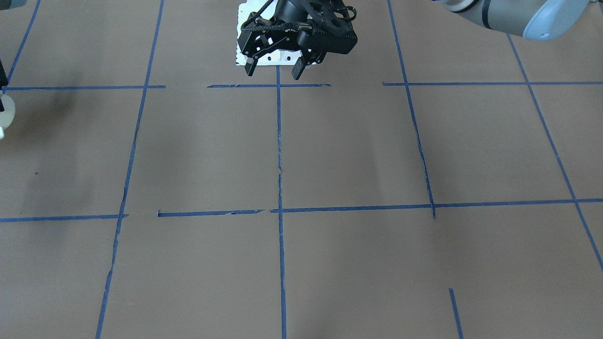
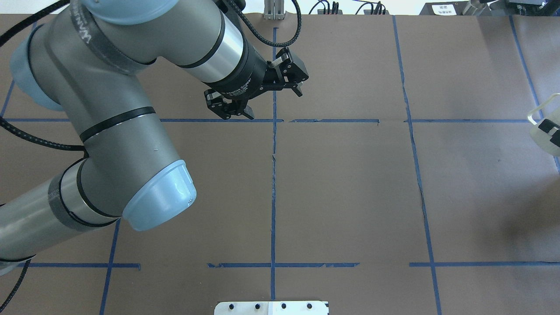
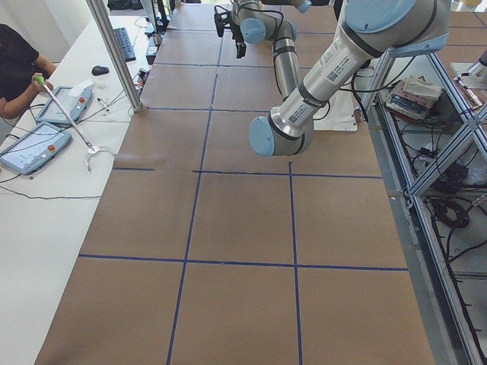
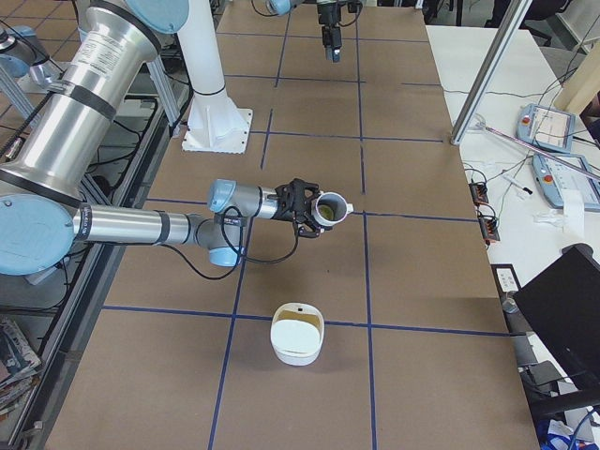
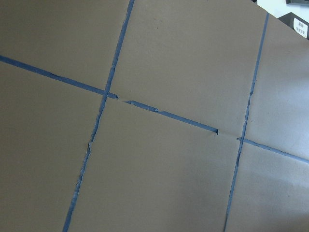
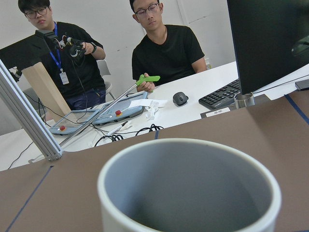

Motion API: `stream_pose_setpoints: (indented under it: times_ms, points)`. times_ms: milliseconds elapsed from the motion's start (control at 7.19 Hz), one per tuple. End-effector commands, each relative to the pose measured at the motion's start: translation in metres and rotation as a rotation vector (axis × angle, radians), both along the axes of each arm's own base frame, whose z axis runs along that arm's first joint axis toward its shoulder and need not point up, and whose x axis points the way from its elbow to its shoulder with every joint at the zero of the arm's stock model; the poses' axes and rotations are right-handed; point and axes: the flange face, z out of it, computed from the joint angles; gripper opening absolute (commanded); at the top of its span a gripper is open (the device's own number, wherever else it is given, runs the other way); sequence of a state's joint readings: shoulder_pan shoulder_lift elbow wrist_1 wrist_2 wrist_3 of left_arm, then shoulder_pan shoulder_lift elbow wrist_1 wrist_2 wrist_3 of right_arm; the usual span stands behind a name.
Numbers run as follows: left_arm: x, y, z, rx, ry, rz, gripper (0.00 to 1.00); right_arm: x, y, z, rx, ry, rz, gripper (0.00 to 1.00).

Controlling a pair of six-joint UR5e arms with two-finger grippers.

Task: Left arm hands cup to right arm to dump lemon

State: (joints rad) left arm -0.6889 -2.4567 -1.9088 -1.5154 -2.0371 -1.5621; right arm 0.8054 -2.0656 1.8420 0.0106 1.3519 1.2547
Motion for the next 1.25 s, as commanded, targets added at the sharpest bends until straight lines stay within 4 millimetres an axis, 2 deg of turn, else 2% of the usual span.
stream_pose_setpoints:
  times_ms: [0,139,557,835,1113]
  points:
    - [0.0,0.0,-0.001,0.003,0.001,0.001,1.0,0.061,-0.002,0.032,-0.175,-0.178,-0.068,0.11]
    - [0.0,0.001,-0.001,0.002,0.001,0.002,1.0,0.066,0.002,0.03,-0.233,-0.322,-0.034,0.11]
    - [-0.001,0.002,-0.002,0.005,0.005,0.0,1.0,0.101,0.007,0.029,-0.488,-0.769,0.068,0.11]
    - [-0.003,0.004,-0.006,0.007,0.012,-0.001,1.0,0.118,0.033,0.084,-0.548,-0.939,0.083,0.11]
    - [-0.005,0.005,-0.01,0.014,0.017,-0.01,1.0,0.128,0.044,0.107,-0.625,-1.065,0.14,0.11]
